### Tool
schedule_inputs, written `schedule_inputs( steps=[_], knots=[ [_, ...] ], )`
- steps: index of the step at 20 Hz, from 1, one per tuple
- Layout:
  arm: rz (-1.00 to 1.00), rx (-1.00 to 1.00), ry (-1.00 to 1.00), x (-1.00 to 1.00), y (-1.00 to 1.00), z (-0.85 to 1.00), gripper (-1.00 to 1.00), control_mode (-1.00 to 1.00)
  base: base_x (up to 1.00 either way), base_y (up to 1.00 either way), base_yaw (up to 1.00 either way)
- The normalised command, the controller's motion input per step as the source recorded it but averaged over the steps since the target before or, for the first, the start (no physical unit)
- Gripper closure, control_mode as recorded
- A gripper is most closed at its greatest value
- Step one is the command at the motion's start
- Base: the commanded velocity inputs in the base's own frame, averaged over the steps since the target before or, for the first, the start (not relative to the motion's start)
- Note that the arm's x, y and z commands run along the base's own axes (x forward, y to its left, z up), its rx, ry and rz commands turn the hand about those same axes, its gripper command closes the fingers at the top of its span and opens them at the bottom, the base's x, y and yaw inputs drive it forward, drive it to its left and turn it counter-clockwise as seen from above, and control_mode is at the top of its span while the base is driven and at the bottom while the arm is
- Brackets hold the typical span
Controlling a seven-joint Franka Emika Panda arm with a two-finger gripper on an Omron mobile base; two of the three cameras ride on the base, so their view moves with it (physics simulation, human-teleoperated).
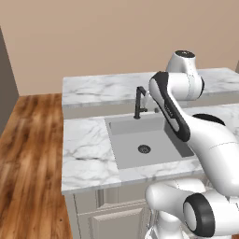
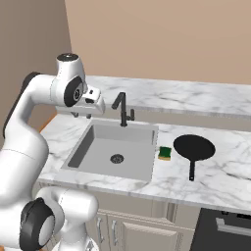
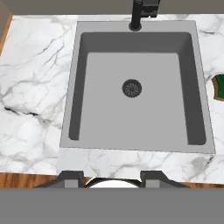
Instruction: Pick the pan and sponge and place them into the sink. Then turn on the water.
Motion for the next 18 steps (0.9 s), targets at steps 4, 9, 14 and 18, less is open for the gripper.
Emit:
schedule_inputs(
  steps=[4, 9, 14, 18],
  knots=[
    [0.00, 0.00, 0.00, 0.00, -0.06, 0.00, -1.00, -1.00, 0.00, 0.00, 0.00],
    [0.00, 0.00, 0.00, 0.00, -0.22, 0.00, -1.00, -1.00, 0.00, 0.00, 0.00],
    [0.00, -0.02, 0.00, 0.00, -0.34, 0.00, -1.00, -1.00, 0.00, 0.00, 0.00],
    [0.02, -0.06, 0.00, 0.00, -0.37, -0.02, -1.00, -1.00, 0.00, 0.00, 0.00]
  ],
)
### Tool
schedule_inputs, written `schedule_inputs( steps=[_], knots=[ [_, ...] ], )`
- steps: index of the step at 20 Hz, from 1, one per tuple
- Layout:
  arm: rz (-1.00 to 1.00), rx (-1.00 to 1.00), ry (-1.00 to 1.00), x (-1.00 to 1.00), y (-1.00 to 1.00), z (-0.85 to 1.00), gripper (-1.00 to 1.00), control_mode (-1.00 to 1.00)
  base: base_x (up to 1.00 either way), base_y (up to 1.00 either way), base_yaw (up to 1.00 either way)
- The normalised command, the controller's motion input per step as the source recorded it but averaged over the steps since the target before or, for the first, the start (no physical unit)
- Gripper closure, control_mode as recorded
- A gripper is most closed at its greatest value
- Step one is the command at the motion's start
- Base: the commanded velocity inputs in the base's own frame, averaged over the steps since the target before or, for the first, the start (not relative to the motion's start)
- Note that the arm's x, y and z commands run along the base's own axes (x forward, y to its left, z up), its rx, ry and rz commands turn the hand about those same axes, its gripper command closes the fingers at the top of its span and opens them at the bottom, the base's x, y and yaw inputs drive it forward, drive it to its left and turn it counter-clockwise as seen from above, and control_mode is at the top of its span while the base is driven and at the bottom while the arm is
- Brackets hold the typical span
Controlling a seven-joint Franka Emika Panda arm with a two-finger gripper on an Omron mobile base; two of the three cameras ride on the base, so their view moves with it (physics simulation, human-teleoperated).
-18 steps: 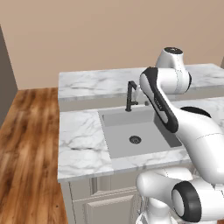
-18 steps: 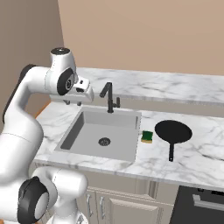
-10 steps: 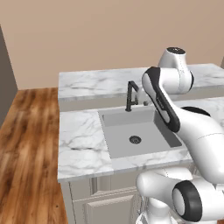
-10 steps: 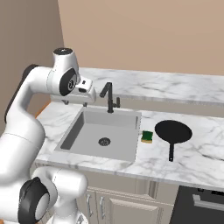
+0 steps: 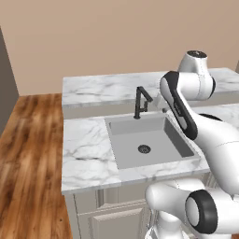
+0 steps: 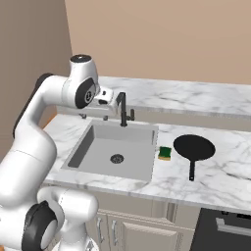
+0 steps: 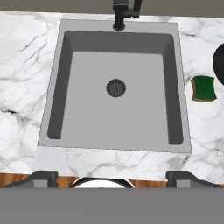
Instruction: Pick the pan and sponge and place them into the sink. Then turn on the water.
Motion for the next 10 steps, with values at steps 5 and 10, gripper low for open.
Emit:
schedule_inputs(
  steps=[5, 10],
  knots=[
    [0.01, -0.04, 0.00, 0.00, -0.39, -0.02, -1.00, -1.00, 0.00, 0.00, 0.00],
    [0.01, -0.01, 0.00, 0.04, -0.39, -0.14, -1.00, -1.00, 0.00, 0.00, 0.00]
  ],
)
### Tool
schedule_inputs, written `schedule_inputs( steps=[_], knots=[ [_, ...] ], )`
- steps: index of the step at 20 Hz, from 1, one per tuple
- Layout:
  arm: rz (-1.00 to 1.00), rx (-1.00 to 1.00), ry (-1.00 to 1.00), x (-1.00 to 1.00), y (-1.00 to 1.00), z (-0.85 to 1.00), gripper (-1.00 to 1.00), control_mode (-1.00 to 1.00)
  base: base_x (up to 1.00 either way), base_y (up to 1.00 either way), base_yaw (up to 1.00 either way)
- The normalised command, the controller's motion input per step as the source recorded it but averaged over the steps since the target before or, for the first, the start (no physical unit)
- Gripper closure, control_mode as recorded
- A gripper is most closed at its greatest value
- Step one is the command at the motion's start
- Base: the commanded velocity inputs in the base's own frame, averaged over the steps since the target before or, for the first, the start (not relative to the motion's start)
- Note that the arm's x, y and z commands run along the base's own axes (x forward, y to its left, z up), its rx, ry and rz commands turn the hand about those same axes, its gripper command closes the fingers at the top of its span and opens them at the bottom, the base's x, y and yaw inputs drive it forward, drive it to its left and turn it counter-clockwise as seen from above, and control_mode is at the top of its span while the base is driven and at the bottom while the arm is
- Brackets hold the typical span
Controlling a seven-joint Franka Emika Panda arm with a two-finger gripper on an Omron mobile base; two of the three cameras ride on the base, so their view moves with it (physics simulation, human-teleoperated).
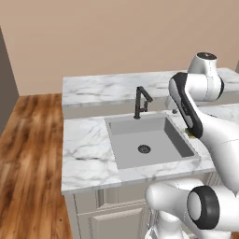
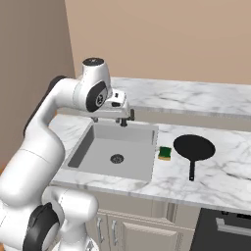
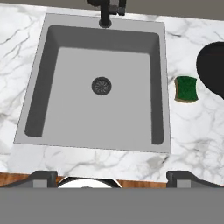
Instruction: Pick the pan and sponge and place them into the sink. Then turn on the water.
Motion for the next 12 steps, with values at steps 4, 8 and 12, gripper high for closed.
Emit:
schedule_inputs(
  steps=[4, 8, 12],
  knots=[
    [0.01, -0.04, 0.00, 0.01, -0.40, -0.17, -1.00, -1.00, 0.00, 0.00, 0.00],
    [0.00, -0.06, 0.00, 0.00, -0.34, -0.19, -1.00, -1.00, 0.00, 0.00, 0.00],
    [0.00, -0.07, 0.00, 0.00, -0.33, -0.13, -1.00, -1.00, 0.00, 0.00, 0.00]
  ],
)
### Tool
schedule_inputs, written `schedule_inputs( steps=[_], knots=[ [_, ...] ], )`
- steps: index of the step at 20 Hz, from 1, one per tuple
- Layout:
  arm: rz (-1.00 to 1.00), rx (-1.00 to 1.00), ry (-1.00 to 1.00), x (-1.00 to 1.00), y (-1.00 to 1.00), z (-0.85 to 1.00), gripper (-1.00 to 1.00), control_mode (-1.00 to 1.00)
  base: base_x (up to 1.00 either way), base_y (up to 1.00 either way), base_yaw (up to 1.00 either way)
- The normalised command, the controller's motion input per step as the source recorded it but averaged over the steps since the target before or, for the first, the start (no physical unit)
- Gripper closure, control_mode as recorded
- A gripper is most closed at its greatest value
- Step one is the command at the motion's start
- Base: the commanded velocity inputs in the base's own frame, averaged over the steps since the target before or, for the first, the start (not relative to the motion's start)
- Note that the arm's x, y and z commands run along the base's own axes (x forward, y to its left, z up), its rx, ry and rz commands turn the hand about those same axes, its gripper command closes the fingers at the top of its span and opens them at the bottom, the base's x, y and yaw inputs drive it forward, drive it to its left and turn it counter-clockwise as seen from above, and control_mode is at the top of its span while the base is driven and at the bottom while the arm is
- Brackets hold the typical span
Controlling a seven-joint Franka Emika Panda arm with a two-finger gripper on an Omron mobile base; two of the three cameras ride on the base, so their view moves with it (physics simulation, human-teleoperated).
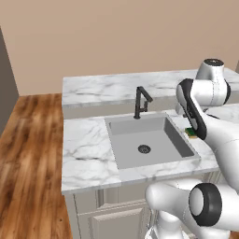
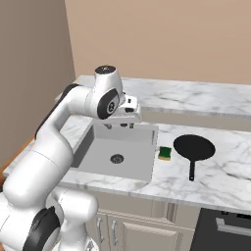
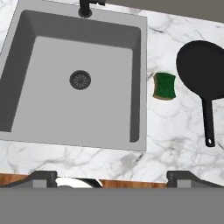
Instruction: Pick the pan and sponge and place them into the sink. Then turn on the water.
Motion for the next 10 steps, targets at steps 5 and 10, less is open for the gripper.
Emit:
schedule_inputs(
  steps=[5, 10],
  knots=[
    [0.00, -0.03, 0.00, 0.00, -0.38, -0.07, -1.00, -1.00, 0.00, 0.00, 0.00],
    [0.00, 0.00, 0.00, 0.00, -0.40, -0.04, -1.00, -1.00, 0.00, 0.00, 0.00]
  ],
)
